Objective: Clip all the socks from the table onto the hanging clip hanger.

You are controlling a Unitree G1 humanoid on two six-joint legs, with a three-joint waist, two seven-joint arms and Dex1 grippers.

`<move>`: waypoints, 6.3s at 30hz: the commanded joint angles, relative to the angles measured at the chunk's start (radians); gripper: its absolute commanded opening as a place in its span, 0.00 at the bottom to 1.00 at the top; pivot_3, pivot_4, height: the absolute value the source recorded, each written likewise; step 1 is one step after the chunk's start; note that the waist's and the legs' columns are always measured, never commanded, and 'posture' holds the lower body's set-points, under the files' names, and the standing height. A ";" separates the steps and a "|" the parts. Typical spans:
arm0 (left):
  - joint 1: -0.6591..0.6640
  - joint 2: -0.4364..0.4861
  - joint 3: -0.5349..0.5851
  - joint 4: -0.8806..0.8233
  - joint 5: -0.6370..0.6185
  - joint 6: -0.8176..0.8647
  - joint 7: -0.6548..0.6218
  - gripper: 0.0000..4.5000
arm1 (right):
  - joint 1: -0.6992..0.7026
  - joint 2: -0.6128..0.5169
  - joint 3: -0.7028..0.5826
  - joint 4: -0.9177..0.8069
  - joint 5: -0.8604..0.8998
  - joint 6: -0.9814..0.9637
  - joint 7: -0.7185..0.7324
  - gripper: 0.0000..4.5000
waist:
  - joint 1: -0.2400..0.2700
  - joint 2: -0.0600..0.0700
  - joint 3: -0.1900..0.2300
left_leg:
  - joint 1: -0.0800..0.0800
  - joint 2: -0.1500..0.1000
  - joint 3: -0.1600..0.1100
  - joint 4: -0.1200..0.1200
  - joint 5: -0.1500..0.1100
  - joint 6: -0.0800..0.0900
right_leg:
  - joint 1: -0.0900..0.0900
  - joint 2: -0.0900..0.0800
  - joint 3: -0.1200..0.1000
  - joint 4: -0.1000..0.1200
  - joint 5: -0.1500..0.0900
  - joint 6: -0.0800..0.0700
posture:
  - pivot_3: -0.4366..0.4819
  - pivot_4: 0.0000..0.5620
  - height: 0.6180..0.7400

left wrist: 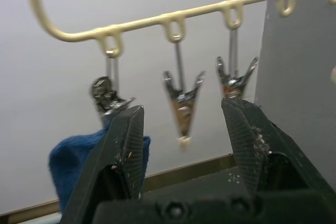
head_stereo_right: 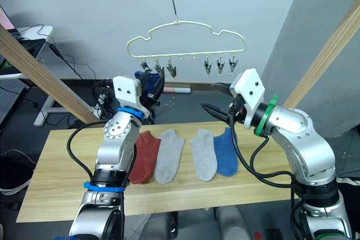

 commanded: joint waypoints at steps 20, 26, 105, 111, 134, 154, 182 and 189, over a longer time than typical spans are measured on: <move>-0.107 -0.010 0.022 0.132 0.005 -0.123 0.024 0.57 | 0.008 -0.035 -0.027 -0.037 0.029 -0.018 -0.023 0.68 | -0.004 -0.001 0.004 | -0.001 0.000 0.000 -0.001 0.000 0.000 | 0.000 0.000 0.000 -0.003 0.000 0.000 | 0.19 0.51 1.00; -0.142 -0.005 0.031 0.183 0.004 -0.150 0.023 0.57 | 0.010 -0.038 -0.028 -0.036 0.030 -0.018 -0.021 0.68 | -0.005 -0.001 0.004 | -0.001 0.000 0.000 -0.001 0.000 0.000 | 0.000 0.000 -0.001 -0.003 0.000 0.000 | 0.18 0.51 1.00; -0.085 0.134 0.097 -0.266 -0.442 0.551 -0.302 0.05 | -0.191 0.091 0.362 0.571 -0.533 -0.499 0.072 0.00 | -0.019 0.000 0.018 | -0.001 0.000 0.000 -0.005 0.000 0.000 | -0.002 0.000 0.000 -0.004 0.000 0.000 | 0.24 0.52 1.00; -0.086 0.135 0.106 -0.290 -0.476 0.599 -0.282 0.05 | -0.287 0.192 0.380 0.706 -0.571 -0.560 0.033 0.00 | -0.018 -0.001 0.021 | -0.002 0.000 0.000 -0.005 0.000 0.000 | -0.002 -0.001 -0.001 -0.004 0.003 -0.005 | 0.25 0.52 1.00; -0.066 0.127 0.114 -0.297 -0.478 0.622 -0.252 0.05 | -0.326 0.295 0.336 0.774 -0.582 -0.697 -0.045 0.00 | -0.018 -0.001 0.021 | -0.002 0.000 0.000 -0.005 0.000 0.000 | -0.002 -0.002 -0.001 -0.003 0.003 -0.005 | 0.25 0.51 1.00; -0.067 0.126 0.124 -0.293 -0.482 0.631 -0.246 0.05 | -0.221 0.329 0.310 0.677 -0.572 -0.637 -0.097 0.00 | -0.019 -0.001 0.021 | -0.002 0.000 0.000 -0.003 0.000 0.000 | -0.002 -0.002 -0.001 -0.001 0.003 -0.005 | 0.24 0.51 1.00; -0.027 0.160 0.154 -0.326 -0.557 0.713 -0.249 0.53 | -0.287 0.400 0.305 0.746 -0.572 -0.652 -0.129 0.00 | -0.019 -0.001 0.021 | -0.002 0.000 -0.001 -0.001 0.000 0.000 | -0.002 -0.002 -0.001 0.002 0.003 -0.005 | 0.25 0.48 1.00; -0.001 0.190 0.156 -0.353 -0.560 0.723 -0.264 0.53 | -0.286 0.398 0.309 0.749 -0.569 -0.644 -0.113 0.00 | -0.019 -0.001 0.021 | -0.002 0.000 -0.001 -0.001 0.000 -0.001 | -0.002 -0.002 -0.001 0.002 0.003 -0.005 | 0.26 0.48 1.00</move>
